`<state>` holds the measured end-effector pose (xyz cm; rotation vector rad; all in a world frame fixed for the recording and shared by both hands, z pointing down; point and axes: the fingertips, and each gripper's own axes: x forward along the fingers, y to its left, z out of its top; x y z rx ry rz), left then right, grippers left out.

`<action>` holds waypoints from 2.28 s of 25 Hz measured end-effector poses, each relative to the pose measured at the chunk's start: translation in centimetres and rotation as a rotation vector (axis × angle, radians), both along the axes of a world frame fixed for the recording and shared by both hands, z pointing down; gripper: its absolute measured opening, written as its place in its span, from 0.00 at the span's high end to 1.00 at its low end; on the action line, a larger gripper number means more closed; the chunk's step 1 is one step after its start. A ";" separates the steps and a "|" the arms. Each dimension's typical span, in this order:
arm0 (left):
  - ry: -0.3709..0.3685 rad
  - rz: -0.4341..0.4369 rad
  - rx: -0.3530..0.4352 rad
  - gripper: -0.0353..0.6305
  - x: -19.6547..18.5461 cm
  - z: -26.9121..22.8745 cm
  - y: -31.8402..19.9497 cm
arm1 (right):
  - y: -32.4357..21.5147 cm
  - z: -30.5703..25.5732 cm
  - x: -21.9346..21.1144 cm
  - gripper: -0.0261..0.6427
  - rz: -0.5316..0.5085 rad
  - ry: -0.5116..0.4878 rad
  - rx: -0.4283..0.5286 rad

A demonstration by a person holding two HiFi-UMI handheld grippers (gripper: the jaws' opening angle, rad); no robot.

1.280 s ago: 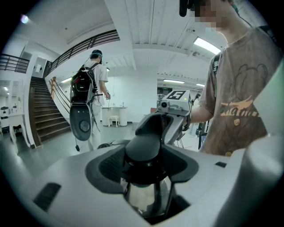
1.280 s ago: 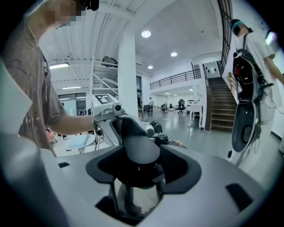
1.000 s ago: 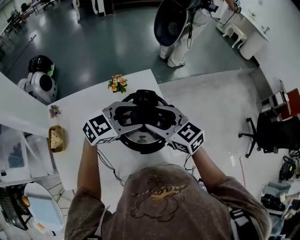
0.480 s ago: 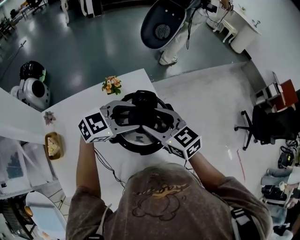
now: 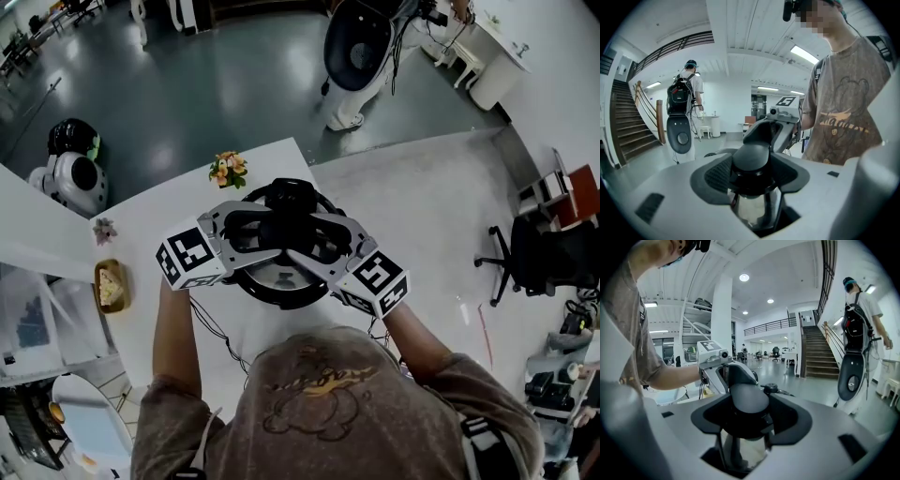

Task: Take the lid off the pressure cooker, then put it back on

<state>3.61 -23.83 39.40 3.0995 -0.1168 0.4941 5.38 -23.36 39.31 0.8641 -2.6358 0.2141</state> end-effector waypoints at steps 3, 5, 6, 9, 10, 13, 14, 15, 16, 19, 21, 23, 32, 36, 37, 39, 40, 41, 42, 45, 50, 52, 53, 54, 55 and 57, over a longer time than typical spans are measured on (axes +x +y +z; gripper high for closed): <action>0.001 -0.031 0.009 0.56 -0.1 -0.8 0.2 | 0.2 -0.7 0.0 0.57 -0.030 0.001 0.007; -0.002 -0.060 0.019 0.56 -0.1 -1.4 0.3 | 0.2 -1.3 0.0 0.57 -0.058 -0.003 0.015; -0.003 -0.076 0.024 0.56 -0.1 -1.7 0.4 | 0.3 -1.6 0.0 0.57 -0.072 -0.004 0.021; -0.004 -0.126 0.041 0.56 0.0 -2.9 0.8 | 0.6 -2.9 -0.1 0.57 -0.123 -0.015 0.047; -0.006 -0.144 0.047 0.56 -0.1 -3.3 1.0 | 0.7 -3.4 -0.1 0.57 -0.143 -0.017 0.053; -0.017 -0.209 0.063 0.56 -0.6 -4.4 1.7 | 1.4 -4.4 -0.5 0.57 -0.210 -0.026 0.066; -0.021 -0.234 0.066 0.56 -0.9 -4.7 2.0 | 1.6 -4.7 -0.8 0.57 -0.236 -0.031 0.069; -0.024 -0.260 0.066 0.56 -1.1 -5.0 2.2 | 1.8 -4.9 -1.1 0.57 -0.262 -0.035 0.071; -0.026 -0.286 0.066 0.56 -1.4 -5.2 2.5 | 2.0 -5.2 -1.4 0.57 -0.286 -0.037 0.072; -0.027 -0.365 0.067 0.56 -2.6 -5.6 3.7 | 3.1 -5.5 -2.6 0.57 -0.362 -0.040 0.075; -0.029 -0.411 0.075 0.56 -3.6 -5.9 4.6 | 3.8 -5.8 -3.6 0.57 -0.409 -0.043 0.082; -0.031 -0.450 0.078 0.56 -4.8 -6.1 5.5 | 4.7 -6.0 -4.8 0.57 -0.447 -0.046 0.085; -0.018 -0.514 0.081 0.56 -10.9 -5.7 9.8 | 8.9 -5.6 -10.9 0.57 -0.503 -0.029 0.086; -0.026 -0.494 0.058 0.56 -14.2 -5.1 11.6 | 10.7 -5.1 -14.2 0.57 -0.482 -0.033 0.060; -0.026 -0.485 0.051 0.56 -15.1 -5.0 12.0 | 11.1 -4.9 -15.2 0.57 -0.474 -0.034 0.053; -0.029 -0.470 0.043 0.56 -17.1 -4.6 12.6 | 11.8 -4.5 -17.2 0.56 -0.456 -0.035 0.045; -0.030 -0.462 0.040 0.56 -18.1 -4.3 12.9 | 12.0 -4.3 -18.2 0.56 -0.446 -0.035 0.041; -0.031 -0.452 0.037 0.56 -19.2 -4.0 13.2 | 12.3 -4.0 -19.3 0.56 -0.435 -0.035 0.035; -0.031 -0.440 0.034 0.56 -20.4 -3.7 13.5 | 12.7 -3.6 -20.4 0.56 -0.422 -0.034 0.029; -0.027 -0.398 0.027 0.56 -24.6 -2.5 14.3 | 13.5 -2.4 -24.6 0.56 -0.382 -0.031 0.019; -0.027 -0.349 0.021 0.56 -26.8 -1.6 14.5 | 13.8 -1.5 -26.8 0.56 -0.330 -0.032 0.014; -0.026 -0.345 0.013 0.56 -26.9 -1.3 14.4 | 13.7 -1.2 -26.9 0.56 -0.326 -0.029 0.009; -0.025 -0.346 0.011 0.56 -26.9 -1.1 14.3 | 13.6 -1.0 -26.9 0.56 -0.328 -0.027 0.009; -0.026 -0.347 0.010 0.56 -27.0 -0.7 14.1 | 13.4 -0.7 -27.0 0.56 -0.331 -0.026 0.011; -0.027 -0.348 0.011 0.56 -27.1 -0.3 14.0 | 13.3 -0.3 -27.0 0.57 -0.334 -0.029 0.015; -0.032 -0.354 0.014 0.56 -27.1 0.8 13.7 | 13.0 0.9 -27.2 0.57 -0.344 -0.036 0.026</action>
